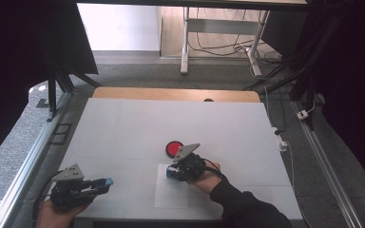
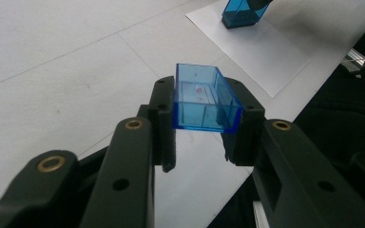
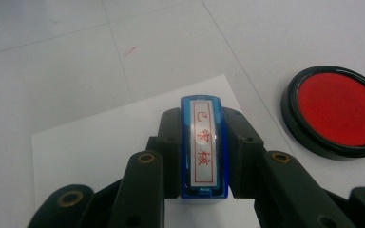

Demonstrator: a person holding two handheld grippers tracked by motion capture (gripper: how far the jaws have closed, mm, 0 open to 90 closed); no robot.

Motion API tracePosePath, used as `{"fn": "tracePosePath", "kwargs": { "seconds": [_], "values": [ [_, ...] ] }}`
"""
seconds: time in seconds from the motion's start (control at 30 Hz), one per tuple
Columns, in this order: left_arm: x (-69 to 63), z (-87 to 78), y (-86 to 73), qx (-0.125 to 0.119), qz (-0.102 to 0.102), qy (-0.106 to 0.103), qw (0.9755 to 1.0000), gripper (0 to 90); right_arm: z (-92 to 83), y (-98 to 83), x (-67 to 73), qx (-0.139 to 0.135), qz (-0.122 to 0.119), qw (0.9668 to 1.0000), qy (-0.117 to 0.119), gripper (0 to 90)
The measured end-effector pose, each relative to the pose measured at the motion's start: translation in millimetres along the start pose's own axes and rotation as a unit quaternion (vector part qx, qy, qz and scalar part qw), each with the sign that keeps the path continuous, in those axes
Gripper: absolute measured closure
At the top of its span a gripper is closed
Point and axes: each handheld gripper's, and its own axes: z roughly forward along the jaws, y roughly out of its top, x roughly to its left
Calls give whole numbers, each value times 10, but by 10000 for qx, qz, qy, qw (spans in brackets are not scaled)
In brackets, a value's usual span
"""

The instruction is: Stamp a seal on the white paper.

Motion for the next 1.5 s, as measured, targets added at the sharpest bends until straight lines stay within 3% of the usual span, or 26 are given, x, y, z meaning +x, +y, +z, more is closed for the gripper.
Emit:
{"fn": "tracePosePath", "kwargs": {
  "seconds": [0.33,0.8,0.9,1.5],
  "values": [
    [2,-1,-2,-9,-10,1,10000,681,-17,3,-4,-80,94,9999,5,712],
    [4,-5,-4,-21,-37,2,10000,681,-222,88,-8,-428,230,9988,69,712],
    [11,-8,-5,-34,-60,-4,10000,680,-270,101,-12,-562,338,9978,84,712],
    [16,-6,-5,-23,-70,-22,10000,681,-582,230,-17,-1098,391,9931,96,713]
  ]
}}
